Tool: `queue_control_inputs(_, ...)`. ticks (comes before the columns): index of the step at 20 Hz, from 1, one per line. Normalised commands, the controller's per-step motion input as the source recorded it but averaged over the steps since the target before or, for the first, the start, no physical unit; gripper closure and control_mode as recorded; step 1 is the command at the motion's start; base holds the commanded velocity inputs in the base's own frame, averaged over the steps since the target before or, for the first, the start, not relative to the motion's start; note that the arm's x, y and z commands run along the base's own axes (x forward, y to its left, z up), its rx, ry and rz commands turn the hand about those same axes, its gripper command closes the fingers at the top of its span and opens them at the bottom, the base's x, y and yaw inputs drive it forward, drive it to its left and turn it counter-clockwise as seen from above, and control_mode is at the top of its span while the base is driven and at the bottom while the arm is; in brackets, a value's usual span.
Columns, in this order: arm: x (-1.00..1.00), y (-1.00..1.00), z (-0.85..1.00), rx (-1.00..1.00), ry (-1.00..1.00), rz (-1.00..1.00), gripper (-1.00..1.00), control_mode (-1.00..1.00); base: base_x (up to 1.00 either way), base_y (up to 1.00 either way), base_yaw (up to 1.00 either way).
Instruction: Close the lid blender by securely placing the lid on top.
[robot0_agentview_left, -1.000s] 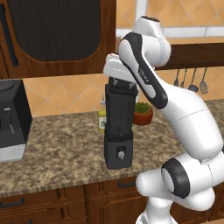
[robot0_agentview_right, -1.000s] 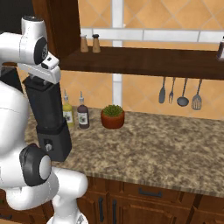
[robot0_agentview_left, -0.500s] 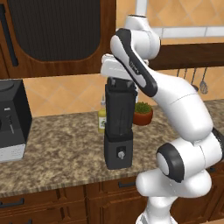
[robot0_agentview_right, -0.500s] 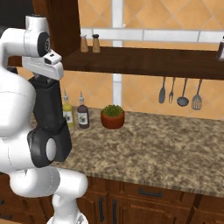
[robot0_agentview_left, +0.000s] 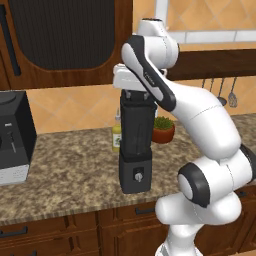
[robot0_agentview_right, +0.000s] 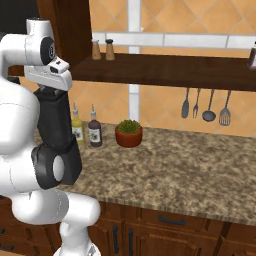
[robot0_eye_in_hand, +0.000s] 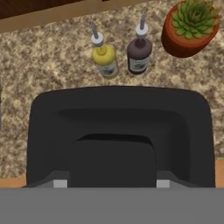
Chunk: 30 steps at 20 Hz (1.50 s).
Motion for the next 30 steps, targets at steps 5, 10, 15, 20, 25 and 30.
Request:
queue_control_inputs(5,0.09,0.04,-0.19,0.0,0.0,0.13,1.0,-1.0,0.0,0.0,0.0)
queue_control_inputs(10,0.0,0.0,-0.1,0.0,0.0,0.09,1.0,-1.0,0.0,0.0,0.0)
queue_control_inputs(15,-0.03,0.05,-0.13,0.0,0.0,0.04,1.0,-1.0,0.0,0.0,0.0)
queue_control_inputs(20,-0.13,0.0,-0.02,0.0,0.02,0.0,1.0,-1.0,0.0,0.0,0.0)
queue_control_inputs(25,-0.03,0.04,-0.06,0.0,0.06,0.0,1.0,-1.0,0.0,0.0,0.0)
queue_control_inputs(30,0.0,0.02,-0.32,0.0,0.03,0.0,1.0,-1.0,0.0,0.0,0.0)
